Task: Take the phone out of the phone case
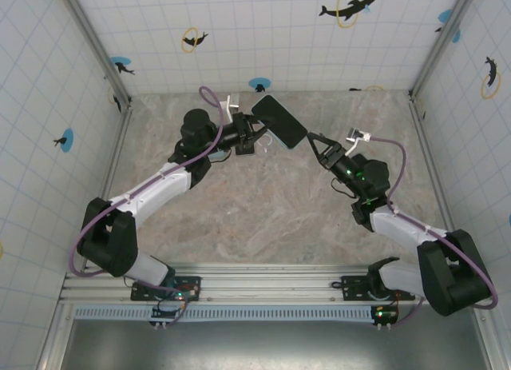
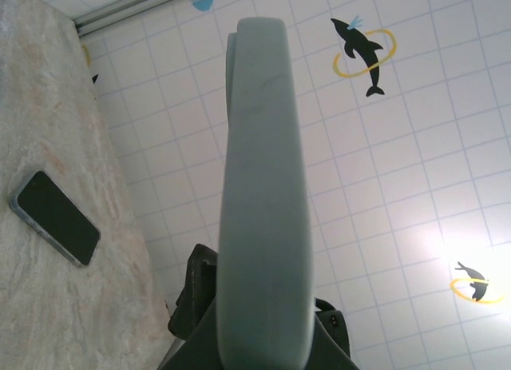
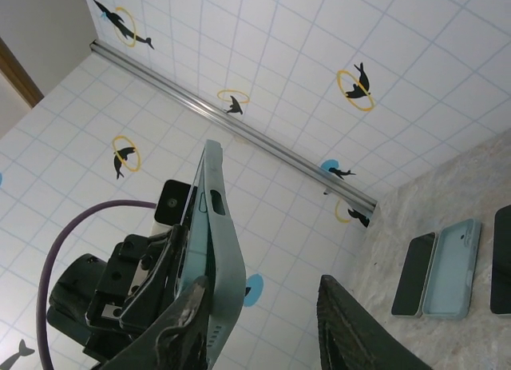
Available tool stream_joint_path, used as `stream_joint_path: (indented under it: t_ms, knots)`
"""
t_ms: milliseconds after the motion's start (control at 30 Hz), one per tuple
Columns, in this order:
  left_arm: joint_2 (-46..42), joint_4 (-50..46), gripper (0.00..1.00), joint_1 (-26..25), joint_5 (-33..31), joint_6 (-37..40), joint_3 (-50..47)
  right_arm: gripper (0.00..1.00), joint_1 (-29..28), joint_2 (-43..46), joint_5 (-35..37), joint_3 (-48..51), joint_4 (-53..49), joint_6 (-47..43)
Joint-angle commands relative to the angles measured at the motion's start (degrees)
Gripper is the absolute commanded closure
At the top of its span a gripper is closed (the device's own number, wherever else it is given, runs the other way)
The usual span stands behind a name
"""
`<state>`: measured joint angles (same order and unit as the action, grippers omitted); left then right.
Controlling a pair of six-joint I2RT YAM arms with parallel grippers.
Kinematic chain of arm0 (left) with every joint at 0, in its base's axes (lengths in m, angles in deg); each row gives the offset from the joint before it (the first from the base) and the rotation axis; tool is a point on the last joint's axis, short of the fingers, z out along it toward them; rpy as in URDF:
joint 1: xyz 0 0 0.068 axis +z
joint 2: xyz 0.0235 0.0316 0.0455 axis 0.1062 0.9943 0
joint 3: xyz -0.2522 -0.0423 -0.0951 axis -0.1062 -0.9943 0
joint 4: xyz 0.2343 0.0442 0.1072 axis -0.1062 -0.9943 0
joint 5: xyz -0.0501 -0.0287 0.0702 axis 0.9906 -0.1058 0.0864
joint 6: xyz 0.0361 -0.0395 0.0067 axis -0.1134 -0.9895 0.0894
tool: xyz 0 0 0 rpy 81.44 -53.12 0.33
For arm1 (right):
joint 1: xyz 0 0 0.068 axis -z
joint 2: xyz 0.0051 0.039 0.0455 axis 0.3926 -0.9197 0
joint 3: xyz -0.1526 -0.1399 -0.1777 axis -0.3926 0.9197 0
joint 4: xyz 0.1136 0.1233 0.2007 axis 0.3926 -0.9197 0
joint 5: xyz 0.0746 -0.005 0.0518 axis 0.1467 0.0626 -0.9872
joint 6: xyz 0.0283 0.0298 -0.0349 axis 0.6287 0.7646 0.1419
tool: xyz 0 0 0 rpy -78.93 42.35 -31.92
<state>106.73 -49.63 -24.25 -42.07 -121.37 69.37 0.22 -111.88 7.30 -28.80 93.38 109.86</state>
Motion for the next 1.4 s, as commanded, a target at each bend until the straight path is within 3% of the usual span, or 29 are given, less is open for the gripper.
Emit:
stream_joint_path:
  t_ms: [0, 400, 700, 1100, 1367]
  knots:
    - [0.0, 5.6, 1.00, -0.7, 0.5, -1.3, 0.2, 0.63, -0.6, -0.7, -0.6, -2.0, 0.8, -0.8]
    - [2.8, 6.4, 1.00, -1.0, 1.1, -4.2, 1.8, 0.65, -2.9, -3.5, -3.2, -4.3, 3.7, 3.0]
    - [4.9, 5.7, 1.00, -1.4, 3.3, -3.3, 2.4, 0.79, -3.1, -4.2, -5.9, -4.6, 6.7, 8.4]
    - [6.7, 9.3, 1.00, -1.4, 7.1, -5.5, 2.0, 0.79, -2.2, -6.4, -7.7, -6.4, 12.2, 13.1]
    - [7.2, 9.2, 1.00, -1.0, 7.8, -5.5, 1.9, 0.85, -0.4, -6.0, -8.0, -5.7, 13.5, 14.4]
